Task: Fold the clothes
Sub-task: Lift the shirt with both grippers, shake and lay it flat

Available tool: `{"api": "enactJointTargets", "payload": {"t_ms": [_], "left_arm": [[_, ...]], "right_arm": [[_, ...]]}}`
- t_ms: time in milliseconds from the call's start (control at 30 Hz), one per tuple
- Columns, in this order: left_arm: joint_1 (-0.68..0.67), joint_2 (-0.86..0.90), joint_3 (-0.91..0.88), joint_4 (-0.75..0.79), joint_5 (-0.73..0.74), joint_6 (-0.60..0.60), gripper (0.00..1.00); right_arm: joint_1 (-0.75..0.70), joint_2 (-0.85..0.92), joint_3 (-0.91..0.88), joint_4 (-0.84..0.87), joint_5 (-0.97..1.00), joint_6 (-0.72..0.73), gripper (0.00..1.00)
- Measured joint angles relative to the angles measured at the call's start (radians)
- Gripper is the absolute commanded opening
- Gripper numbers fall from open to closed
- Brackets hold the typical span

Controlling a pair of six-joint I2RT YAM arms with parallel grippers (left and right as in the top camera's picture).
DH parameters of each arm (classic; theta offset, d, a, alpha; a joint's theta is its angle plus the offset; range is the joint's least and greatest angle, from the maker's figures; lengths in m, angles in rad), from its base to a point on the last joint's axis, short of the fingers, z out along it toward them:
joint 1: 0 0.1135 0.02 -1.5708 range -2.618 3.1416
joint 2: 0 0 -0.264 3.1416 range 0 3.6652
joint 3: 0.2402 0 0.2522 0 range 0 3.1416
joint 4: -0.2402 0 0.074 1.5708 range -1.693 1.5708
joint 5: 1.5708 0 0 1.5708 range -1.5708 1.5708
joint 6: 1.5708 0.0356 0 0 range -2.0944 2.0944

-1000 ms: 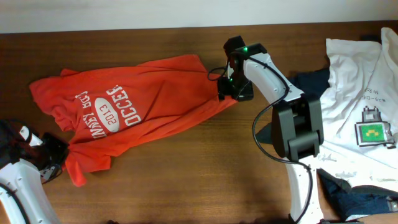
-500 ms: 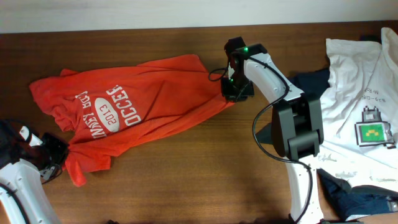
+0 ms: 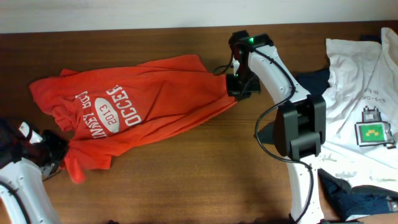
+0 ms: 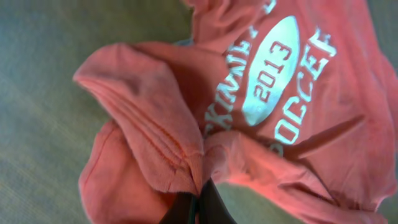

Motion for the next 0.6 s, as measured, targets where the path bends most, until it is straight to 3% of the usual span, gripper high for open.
{"api": "enactJointTargets", "payload": {"t_ms": [100,233,400,600], "left_arm": [[-0.129,0.005,0.050,0.069,0.004,0.033,0.00],[-0.197,0.011,0.352,-0.009,0.008,0.090,0.00],[-0.198,0.014,0.723,-0.086,0.027,0.105,0.00],[-0.153,-0.019,1.043,-0.108,0.034,0.107,0.00]], "right_arm": [[0.000,-0.083,0.208,-0.162,0.074,-0.001,0.04],[0.000,-0.280,0.467,-0.280,0.095,-0.002,0.04],[0.000,-0.581,0.489,-0.282,0.226,-0.001,0.04],[0.000,-0.804,0.490,-0.232,0.339,-0.001,0.04]]}}
